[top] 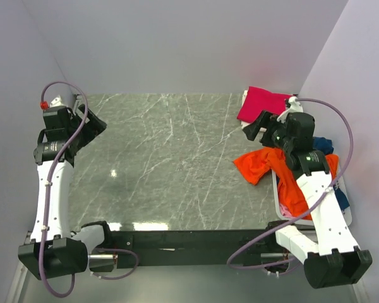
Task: Fold and stack the t-shirts
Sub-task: Grab the tshirt from the pile
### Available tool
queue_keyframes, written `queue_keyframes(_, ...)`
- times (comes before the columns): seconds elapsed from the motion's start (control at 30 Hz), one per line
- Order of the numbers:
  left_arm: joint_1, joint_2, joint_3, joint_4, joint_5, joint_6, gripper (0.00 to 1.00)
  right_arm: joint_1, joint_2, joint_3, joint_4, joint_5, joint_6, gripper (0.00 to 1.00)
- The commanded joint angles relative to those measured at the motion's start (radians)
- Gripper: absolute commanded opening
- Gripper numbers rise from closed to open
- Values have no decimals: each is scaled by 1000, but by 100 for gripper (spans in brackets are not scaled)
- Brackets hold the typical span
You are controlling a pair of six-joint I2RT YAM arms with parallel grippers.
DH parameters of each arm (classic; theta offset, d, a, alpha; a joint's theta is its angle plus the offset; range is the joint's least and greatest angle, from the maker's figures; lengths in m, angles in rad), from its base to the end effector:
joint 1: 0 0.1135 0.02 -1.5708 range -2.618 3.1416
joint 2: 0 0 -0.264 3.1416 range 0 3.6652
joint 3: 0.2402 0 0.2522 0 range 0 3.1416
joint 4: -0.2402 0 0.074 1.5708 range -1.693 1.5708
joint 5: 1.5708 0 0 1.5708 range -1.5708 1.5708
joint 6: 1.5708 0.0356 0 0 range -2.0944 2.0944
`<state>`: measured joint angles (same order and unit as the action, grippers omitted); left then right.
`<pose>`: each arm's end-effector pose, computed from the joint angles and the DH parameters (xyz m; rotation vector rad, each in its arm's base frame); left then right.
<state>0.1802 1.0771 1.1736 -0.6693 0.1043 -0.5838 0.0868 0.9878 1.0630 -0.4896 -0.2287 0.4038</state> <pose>0.2219 0.0367 0.3700 -0.7479 2.0266 -0.3463 0.2124 0.0266 0.3684 0.1684 2.0076 0.5422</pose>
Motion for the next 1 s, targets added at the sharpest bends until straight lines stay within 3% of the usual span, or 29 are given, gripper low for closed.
queue_keyframes(0.0, -21, 15, 73, 6, -12, 61, 91, -5, -58, -23, 8, 34, 33, 96)
queue_keyframes(0.2, -45, 55, 92, 83, 112, 82, 91, -9, -67, -31, -89, 181, 62, 96)
queue_keyframes(0.3, -50, 90, 103, 102, 121, 78, 91, -28, -69, -41, -156, 334, 130, 97)
queue_keyframes(0.5, -53, 142, 115, 128, 94, 125, 97, -186, -61, -110, -312, 476, 294, 98)
queue_keyframes(0.77, -97, 150, 20, 208, 133, 122, 98, -556, -83, -262, -337, 292, 320, 98)
queue_keyframes(0.97, -142, 144, -34, 229, 130, 125, 98, -591, -20, -305, -336, 256, 291, 98)
